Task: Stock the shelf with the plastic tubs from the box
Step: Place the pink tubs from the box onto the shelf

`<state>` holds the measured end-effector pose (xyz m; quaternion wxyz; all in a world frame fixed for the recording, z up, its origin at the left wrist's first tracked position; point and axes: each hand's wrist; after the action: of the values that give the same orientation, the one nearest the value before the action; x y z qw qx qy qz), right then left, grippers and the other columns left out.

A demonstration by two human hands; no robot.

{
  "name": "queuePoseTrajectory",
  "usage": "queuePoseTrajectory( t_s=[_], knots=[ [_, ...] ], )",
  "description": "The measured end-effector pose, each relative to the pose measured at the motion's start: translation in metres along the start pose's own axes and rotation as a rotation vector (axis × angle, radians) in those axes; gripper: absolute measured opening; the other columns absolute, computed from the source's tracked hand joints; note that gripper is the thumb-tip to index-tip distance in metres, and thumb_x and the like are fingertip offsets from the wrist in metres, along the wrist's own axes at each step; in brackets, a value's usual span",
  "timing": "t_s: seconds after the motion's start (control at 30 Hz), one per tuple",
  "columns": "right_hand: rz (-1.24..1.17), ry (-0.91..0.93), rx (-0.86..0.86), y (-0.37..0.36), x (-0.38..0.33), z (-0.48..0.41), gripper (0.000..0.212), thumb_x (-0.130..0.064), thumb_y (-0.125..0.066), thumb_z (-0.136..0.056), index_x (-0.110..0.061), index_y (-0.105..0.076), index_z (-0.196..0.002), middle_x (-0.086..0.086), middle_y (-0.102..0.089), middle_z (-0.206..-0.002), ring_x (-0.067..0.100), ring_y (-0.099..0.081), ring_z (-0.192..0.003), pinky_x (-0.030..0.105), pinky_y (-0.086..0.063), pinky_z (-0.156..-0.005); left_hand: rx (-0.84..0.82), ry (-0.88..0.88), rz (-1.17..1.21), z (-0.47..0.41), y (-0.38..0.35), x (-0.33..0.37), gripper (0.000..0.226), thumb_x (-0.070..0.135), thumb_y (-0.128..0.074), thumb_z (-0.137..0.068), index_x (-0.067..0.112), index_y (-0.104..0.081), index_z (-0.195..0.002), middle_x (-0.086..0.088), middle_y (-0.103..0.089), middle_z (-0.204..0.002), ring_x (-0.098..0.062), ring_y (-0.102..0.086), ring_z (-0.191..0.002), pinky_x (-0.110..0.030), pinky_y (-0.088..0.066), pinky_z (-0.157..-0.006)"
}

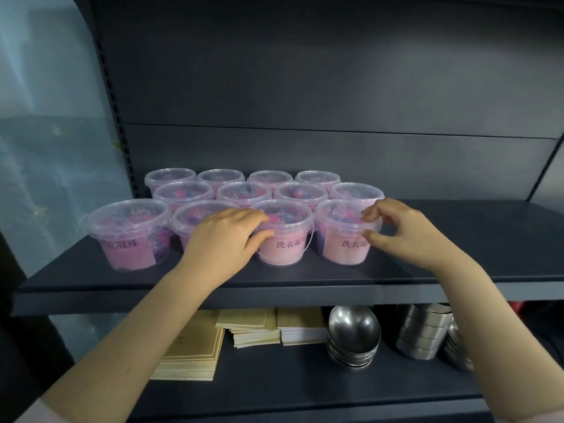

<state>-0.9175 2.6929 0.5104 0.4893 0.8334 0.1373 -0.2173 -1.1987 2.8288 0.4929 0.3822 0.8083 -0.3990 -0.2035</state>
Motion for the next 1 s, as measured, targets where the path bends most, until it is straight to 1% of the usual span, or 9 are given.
queuePoseTrajectory(
  t_s=[0.1, 0.2, 0.27, 0.4, 0.53, 0.63, 0.7, 0.8, 1.0],
  knots=[
    [0.006, -0.040, -0.006, -0.002, -0.007, -0.001, 0.018, -0.019, -0.069, -0.079, -0.023, -0.060, -0.094, -0.014, -0.060, -0.110, 0.009, -0.056, -0.106, 0.030, -0.044, -0.095, -0.027, 0.040, 0.051, -0.001, 0.005, 0.000, 0.032, 0.042, -0.057, -0.091, 0.020, -0.066, -0.112, 0.002, -0.069, -0.114, -0.020, -0.063, -0.107, -0.035, -0.050, -0.084],
    [0.043, -0.036, -0.004, 0.000, -0.013, 0.003, 0.027, -0.026, -0.071, -0.081, -0.028, -0.059, -0.106, -0.016, -0.057, -0.117, 0.008, -0.052, -0.109, 0.025, -0.040, -0.091, -0.060, 0.066, 0.116, -0.002, 0.007, 0.006, 0.036, 0.035, -0.054, -0.095, 0.023, -0.057, -0.128, 0.004, -0.057, -0.135, -0.017, -0.045, -0.131, -0.037, -0.038, -0.103],
    [0.076, 0.002, 0.057, 0.008, -0.017, 0.011, 0.036, -0.029, -0.069, -0.083, -0.029, -0.057, -0.117, -0.016, -0.056, -0.121, 0.004, -0.050, -0.111, 0.022, -0.037, -0.093, -0.006, 0.039, 0.162, 0.001, 0.011, 0.016, 0.041, 0.031, -0.053, -0.095, 0.025, -0.052, -0.136, 0.007, -0.049, -0.144, -0.016, -0.035, -0.138, -0.038, -0.029, -0.110],
    [0.217, 0.070, 0.102, 0.037, -0.027, 0.035, 0.035, -0.029, -0.068, -0.085, -0.025, -0.062, -0.119, -0.011, -0.060, -0.119, 0.005, -0.052, -0.111, 0.007, -0.030, -0.089, 0.048, -0.030, 0.160, -0.003, 0.027, 0.048, 0.040, 0.029, -0.055, -0.092, 0.023, -0.057, -0.132, 0.006, -0.054, -0.139, -0.017, -0.043, -0.133, -0.037, -0.032, -0.108],
    [0.352, 0.072, 0.218, 0.090, -0.034, 0.075, 0.035, -0.037, -0.064, -0.086, -0.025, -0.062, -0.119, -0.009, -0.061, -0.120, 0.015, -0.054, -0.115, 0.028, -0.042, -0.097, 0.122, -0.087, 0.167, -0.024, 0.045, 0.100, 0.040, 0.035, -0.049, -0.088, 0.022, -0.062, -0.123, 0.005, -0.063, -0.126, -0.021, -0.056, -0.117, -0.038, -0.043, -0.097],
    [0.440, 0.030, 0.324, 0.134, -0.031, 0.125, 0.039, -0.047, -0.055, -0.084, -0.028, -0.060, -0.118, -0.009, -0.061, -0.119, 0.019, -0.053, -0.114, 0.041, -0.048, -0.092, 0.184, -0.143, 0.166, -0.035, 0.052, 0.157, 0.041, 0.039, -0.042, -0.086, 0.022, -0.065, -0.115, 0.004, -0.068, -0.112, -0.026, -0.061, -0.103, -0.040, -0.047, -0.086],
    [0.493, -0.015, 0.376, 0.162, -0.022, 0.165, 0.038, -0.046, -0.056, -0.085, -0.027, -0.060, -0.118, -0.008, -0.062, -0.118, 0.020, -0.053, -0.112, 0.042, -0.049, -0.089, 0.193, -0.183, 0.198, -0.038, 0.053, 0.201, 0.043, 0.041, -0.037, -0.087, 0.021, -0.065, -0.113, 0.003, -0.070, -0.108, -0.027, -0.062, -0.100, -0.039, -0.048, -0.084],
    [0.567, -0.108, 0.423, 0.199, 0.005, 0.229, 0.037, -0.043, -0.058, -0.086, -0.026, -0.060, -0.119, -0.007, -0.062, -0.116, 0.021, -0.054, -0.111, 0.038, -0.048, -0.088, 0.195, -0.222, 0.264, -0.038, 0.040, 0.269, 0.032, 0.035, -0.052, -0.092, 0.020, -0.063, -0.118, 0.002, -0.069, -0.112, -0.025, -0.061, -0.104, -0.040, -0.048, -0.085],
    [0.592, -0.375, 0.398, 0.245, 0.079, 0.363, 0.038, -0.039, -0.063, -0.087, -0.026, -0.058, -0.122, -0.004, -0.062, -0.119, 0.022, -0.053, -0.112, 0.036, -0.044, -0.091, 0.089, -0.339, 0.395, -0.012, -0.009, 0.408, 0.033, 0.035, -0.056, -0.093, 0.021, -0.059, -0.123, 0.006, -0.064, -0.120, -0.020, -0.055, -0.114, -0.038, -0.043, -0.093]
  ],
)
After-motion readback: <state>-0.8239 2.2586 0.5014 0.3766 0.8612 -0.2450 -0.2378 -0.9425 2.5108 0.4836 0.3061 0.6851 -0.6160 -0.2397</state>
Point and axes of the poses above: each hand's wrist, its own z-axis away from the middle knuckle, its own y-axis out of the back of the hand, x = y × z
